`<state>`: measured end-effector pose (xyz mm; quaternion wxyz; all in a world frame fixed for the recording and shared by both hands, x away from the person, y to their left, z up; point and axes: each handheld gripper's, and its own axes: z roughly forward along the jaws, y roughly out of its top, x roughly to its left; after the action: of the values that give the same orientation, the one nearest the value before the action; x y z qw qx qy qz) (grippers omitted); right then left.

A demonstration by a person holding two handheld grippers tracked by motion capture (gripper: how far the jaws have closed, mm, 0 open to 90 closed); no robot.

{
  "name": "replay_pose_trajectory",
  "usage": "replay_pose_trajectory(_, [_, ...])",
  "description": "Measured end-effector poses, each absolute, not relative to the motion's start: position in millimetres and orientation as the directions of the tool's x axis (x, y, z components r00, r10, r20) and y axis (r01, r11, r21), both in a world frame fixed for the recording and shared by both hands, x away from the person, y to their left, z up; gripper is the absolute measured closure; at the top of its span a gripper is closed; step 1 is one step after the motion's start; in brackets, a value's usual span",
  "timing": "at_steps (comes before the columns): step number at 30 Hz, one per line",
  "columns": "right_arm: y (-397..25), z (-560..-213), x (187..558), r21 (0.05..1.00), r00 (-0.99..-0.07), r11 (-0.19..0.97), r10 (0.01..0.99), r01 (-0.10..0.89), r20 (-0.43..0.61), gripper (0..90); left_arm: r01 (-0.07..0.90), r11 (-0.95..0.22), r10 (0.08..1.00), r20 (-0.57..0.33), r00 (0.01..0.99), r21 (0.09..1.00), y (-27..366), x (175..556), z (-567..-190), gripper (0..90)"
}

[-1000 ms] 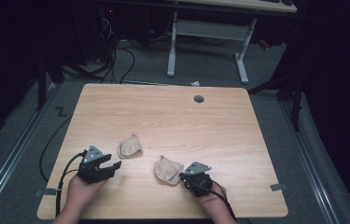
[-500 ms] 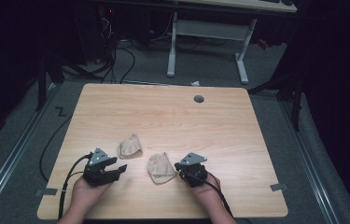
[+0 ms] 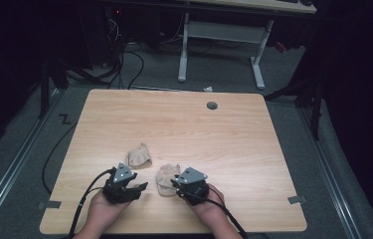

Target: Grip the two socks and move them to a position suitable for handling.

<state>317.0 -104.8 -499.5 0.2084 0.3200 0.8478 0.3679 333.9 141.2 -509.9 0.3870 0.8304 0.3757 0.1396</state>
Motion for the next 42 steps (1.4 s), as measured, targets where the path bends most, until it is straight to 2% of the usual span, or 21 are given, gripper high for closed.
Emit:
replay_pose_trajectory(1, [-105, -499, 317, 0.757, -0.708, 0.524, 0.696, 0.389, -0.118, 73.2, 0.516, -0.418, 0.732, -0.059, 0.679, 0.748, 141, 334, -510, 45.5])
replay_pose_trajectory(2, [-89, -505, 324, 0.745, -0.724, 0.534, 0.683, 0.399, -0.102, 68.1, 0.519, -0.411, 0.740, -0.059, 0.670, 0.750, 143, 335, -509, 45.5])
replay_pose_trajectory(3, [-89, -505, 324, 0.745, -0.724, 0.534, 0.683, 0.399, -0.102, 68.1, 0.519, -0.411, 0.740, -0.059, 0.670, 0.750, 143, 335, -509, 45.5])
replay_pose_trajectory(4, [-79, -511, 329, 0.730, -0.728, 0.561, 0.673, 0.390, -0.128, 63.1, 0.527, -0.401, 0.749, -0.063, 0.660, 0.749, 147, 335, -509, 45.4])
replay_pose_trajectory(5, [-79, -511, 329, 0.730, -0.728, 0.561, 0.673, 0.390, -0.128, 63.1, 0.527, -0.401, 0.749, -0.063, 0.660, 0.749, 147, 335, -509, 45.5])
replay_pose_trajectory(7, [-72, -518, 339, 0.706, -0.739, 0.565, 0.668, 0.428, -0.087, 57.6, 0.531, -0.392, 0.753, -0.069, 0.654, 0.752, 151, 336, -509, 45.5])
replay_pose_trajectory(8, [-69, -521, 340, 0.687, -0.738, 0.586, 0.666, 0.428, -0.109, 57.1, 0.530, -0.390, 0.756, -0.068, 0.651, 0.753, 152, 336, -508, 45.4])
replay_pose_trajectory(10, [-69, -525, 341, 0.697, -0.734, 0.572, 0.672, 0.432, -0.096, 60.7, 0.537, -0.384, 0.761, -0.072, 0.645, 0.751, 156, 338, -509, 45.5])
replay_pose_trajectory(12, [-70, -524, 341, 0.697, -0.733, 0.569, 0.674, 0.436, -0.091, 72.6, 0.536, -0.382, 0.765, -0.068, 0.641, 0.753, 159, 338, -507, 45.4])
replay_pose_trajectory(13, [-70, -524, 341, 0.697, -0.733, 0.569, 0.674, 0.436, -0.091, 72.6, 0.536, -0.382, 0.765, -0.068, 0.641, 0.753, 159, 338, -507, 45.5])
replay_pose_trajectory(15, [-72, -523, 341, 0.703, -0.732, 0.565, 0.675, 0.431, -0.094, 85.4, 0.532, -0.377, 0.765, -0.069, 0.640, 0.758, 160, 337, -506, 45.5])
replay_pose_trajectory(25, [-90, -500, 334, 0.782, -0.697, 0.476, 0.713, 0.402, -0.075, 87.8, 0.525, -0.380, 0.744, -0.086, 0.663, 0.762, 147, 334, -504, 48.1])
replay_pose_trajectory(27, [-101, -495, 330, 0.801, -0.688, 0.436, 0.725, 0.410, -0.042, 87.8, 0.515, -0.396, 0.728, -0.082, 0.681, 0.761, 137, 333, -504, 48.5])
replay_pose_trajectory(33, [-110, -496, 325, 0.818, -0.682, 0.394, 0.731, 0.420, -0.002, 87.7, 0.492, -0.401, 0.688, -0.101, 0.719, 0.773, 115, 332, -505, 58.0])
replay_pose_trajectory(39, [-122, -495, 320, 0.831, -0.666, 0.360, 0.746, 0.423, 0.016, 87.8, 0.470, -0.454, 0.632, -0.098, 0.768, 0.757, 82, 331, -514, 76.1])
replay_pose_trajectory(41, [-124, -495, 319, 0.832, -0.660, 0.358, 0.751, 0.425, 0.014, 87.9, 0.460, -0.486, 0.622, -0.076, 0.780, 0.743, 73, 332, -518, 81.9])
replay_pose_trajectory(42, [-125, -495, 318, 0.831, -0.657, 0.360, 0.754, 0.425, 0.010, 87.9, 0.445, -0.530, 0.613, -0.037, 0.789, 0.722, 67, 332, -522, 84.1])
